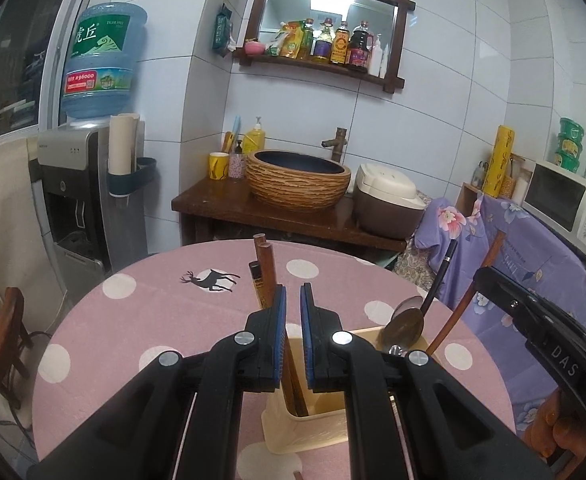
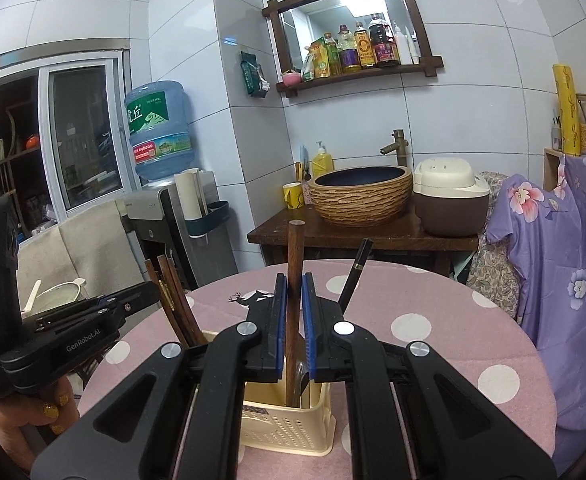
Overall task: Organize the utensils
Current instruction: 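Carry both wooden chopsticks to the cream holder and drop them in, then lower the right gripper onto the wooden-handled spoon and close on it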
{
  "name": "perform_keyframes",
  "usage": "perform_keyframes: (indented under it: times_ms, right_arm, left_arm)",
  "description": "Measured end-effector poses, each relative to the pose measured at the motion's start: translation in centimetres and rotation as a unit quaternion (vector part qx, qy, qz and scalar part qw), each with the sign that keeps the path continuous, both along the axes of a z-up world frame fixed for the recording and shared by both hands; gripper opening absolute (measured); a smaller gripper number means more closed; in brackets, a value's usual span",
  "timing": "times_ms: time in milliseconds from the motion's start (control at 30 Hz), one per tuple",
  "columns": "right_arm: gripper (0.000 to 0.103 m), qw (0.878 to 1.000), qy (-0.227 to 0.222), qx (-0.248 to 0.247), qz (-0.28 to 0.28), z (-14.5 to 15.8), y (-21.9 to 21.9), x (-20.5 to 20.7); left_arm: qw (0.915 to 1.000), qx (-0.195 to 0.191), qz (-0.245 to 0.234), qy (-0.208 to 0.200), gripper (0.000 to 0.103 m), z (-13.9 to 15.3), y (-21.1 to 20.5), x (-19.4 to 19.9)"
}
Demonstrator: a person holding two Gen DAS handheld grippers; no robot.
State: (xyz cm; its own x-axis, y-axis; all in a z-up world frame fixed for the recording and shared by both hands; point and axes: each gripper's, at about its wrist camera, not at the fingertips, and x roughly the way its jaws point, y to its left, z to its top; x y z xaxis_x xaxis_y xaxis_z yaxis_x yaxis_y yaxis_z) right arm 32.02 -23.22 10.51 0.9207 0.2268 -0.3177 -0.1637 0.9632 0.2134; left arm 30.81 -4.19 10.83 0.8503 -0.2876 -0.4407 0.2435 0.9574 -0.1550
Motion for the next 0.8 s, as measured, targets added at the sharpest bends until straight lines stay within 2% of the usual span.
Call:
perform_keyframes:
  times_ms: [67,100,133,167,200,233,267,333,433,533,667,800]
  right_arm:
    - [0.009,1.000,0.001,-0.004,-0.003,-0.2,0.0,-0.2]
    - [0.010,1.000,0.001,-0.008,-0.006,-0.4,-0.1,-0.3]
    - [0.018,1.000,0.001,-0.009,-0.006,-0.5,-0.2,-0.5]
    - [0.024,1.000,0.000,-0.007,-0.006,-0.6,-0.3,-0.7]
    - [0.037,1.000,0.000,-0.004,-0.005,-0.7,-0.4,-1.1]
    - [0.043,1.000,0.000,-0.004,-0.005,-0.9,-0.5,-1.6]
    - [0.044,1.000,0.002,-0.008,-0.003,-1.1,-0.5,-2.1]
    - [0.049,1.000,0.011,-0.021,0.006,-1.7,-0.1,-3.0]
    - [0.052,0.998,0.041,-0.049,0.029,-3.7,0.8,-4.6]
    - [0.052,0.992,0.089,-0.069,0.051,-6.6,2.2,-6.1]
    - [0.051,0.983,0.143,-0.091,0.075,-10.5,4.3,-8.2]
    - [0.044,0.974,0.186,-0.096,0.089,-14.3,6.1,-10.1]
  left_arm:
    - [1.0000,0.001,-0.006,0.002,0.010,-0.1,-0.1,-0.2]
    - [1.0000,0.002,-0.008,0.000,0.020,-0.1,-0.1,-0.5]
    - [1.0000,0.002,-0.009,-0.002,0.038,-0.1,-0.1,-0.8]
    - [0.9999,0.000,-0.008,-0.006,0.047,0.0,0.1,-1.4]
    - [0.9999,-0.003,-0.009,-0.012,0.056,0.1,0.3,-2.0]
    - [0.9998,-0.004,-0.010,-0.017,0.059,0.1,0.3,-2.5]
    - [0.9997,-0.002,-0.013,-0.021,0.061,0.1,0.4,-3.2]
    - [0.9995,0.005,-0.017,-0.026,0.073,-0.2,0.6,-4.5]
    - [0.9995,0.018,-0.013,-0.024,0.080,-1.6,1.0,-6.3]
    - [0.9995,0.028,0.009,-0.010,0.082,-4.0,2.1,-7.7]
    - [0.9972,0.049,0.046,0.033,0.082,-7.9,4.0,-9.1]
    - [0.9934,0.054,0.076,0.067,0.082,-10.7,6.0,-10.5]
